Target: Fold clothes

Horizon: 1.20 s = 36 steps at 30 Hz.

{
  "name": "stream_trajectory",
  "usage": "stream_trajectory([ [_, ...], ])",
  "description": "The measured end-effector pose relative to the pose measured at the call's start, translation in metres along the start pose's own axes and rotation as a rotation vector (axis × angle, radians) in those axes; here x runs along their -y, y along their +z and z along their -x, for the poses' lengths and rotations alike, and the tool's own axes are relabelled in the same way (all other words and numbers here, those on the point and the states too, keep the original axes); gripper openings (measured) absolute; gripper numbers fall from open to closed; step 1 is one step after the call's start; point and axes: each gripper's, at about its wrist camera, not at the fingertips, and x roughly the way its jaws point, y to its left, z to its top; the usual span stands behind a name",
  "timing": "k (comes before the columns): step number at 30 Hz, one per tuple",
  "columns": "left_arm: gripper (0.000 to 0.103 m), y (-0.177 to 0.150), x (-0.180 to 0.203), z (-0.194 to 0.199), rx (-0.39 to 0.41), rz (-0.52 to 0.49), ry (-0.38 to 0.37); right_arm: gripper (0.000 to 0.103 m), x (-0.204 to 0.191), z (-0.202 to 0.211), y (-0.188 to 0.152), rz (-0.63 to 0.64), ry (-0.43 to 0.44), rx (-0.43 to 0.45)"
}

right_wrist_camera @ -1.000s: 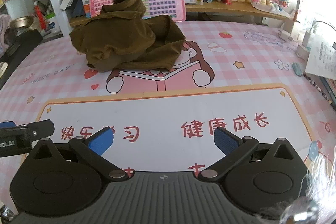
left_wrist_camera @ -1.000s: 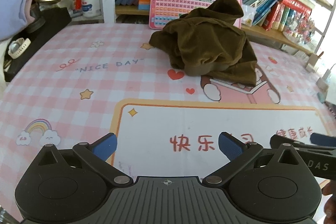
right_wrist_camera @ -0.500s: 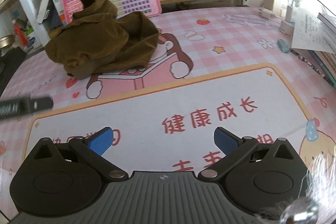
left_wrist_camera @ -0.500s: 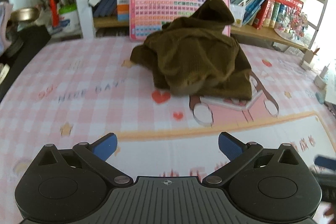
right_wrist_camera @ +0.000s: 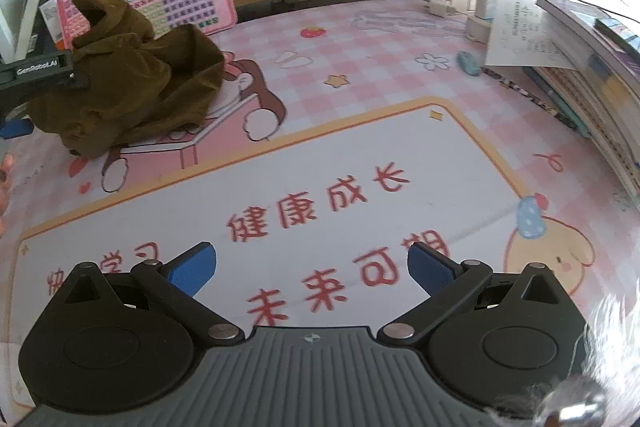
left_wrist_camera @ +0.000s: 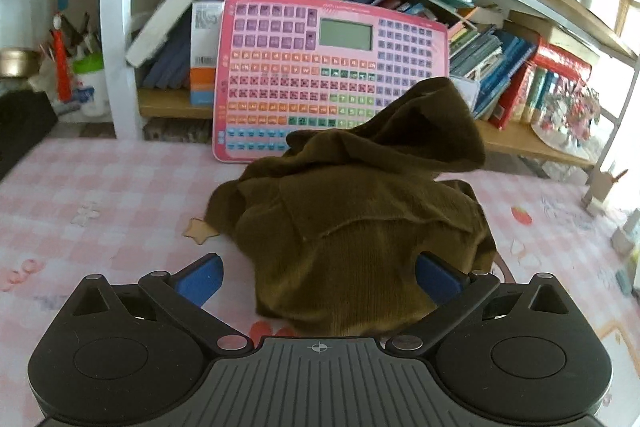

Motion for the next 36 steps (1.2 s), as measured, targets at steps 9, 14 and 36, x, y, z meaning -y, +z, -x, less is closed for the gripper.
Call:
stream_trajectory([
  [9,0.018,0.001,-0.022,-0.026,-0.111,0.243,-0.105,0.103,0.018,0.011,-0.001,-0.019,-0.038,0.019],
  [14,0.010,0.003,-0.007,0.011,-0.035,0.184,-0.125,0.103,0.023,0.017,0.002,-0.003,-0.011,0.041],
  [36,0.014,-0.111,0.125,0.126,-0.170,-0.409,-0.418,0.103,0.050,0.021,0.009,0.024,0.101,0.067],
])
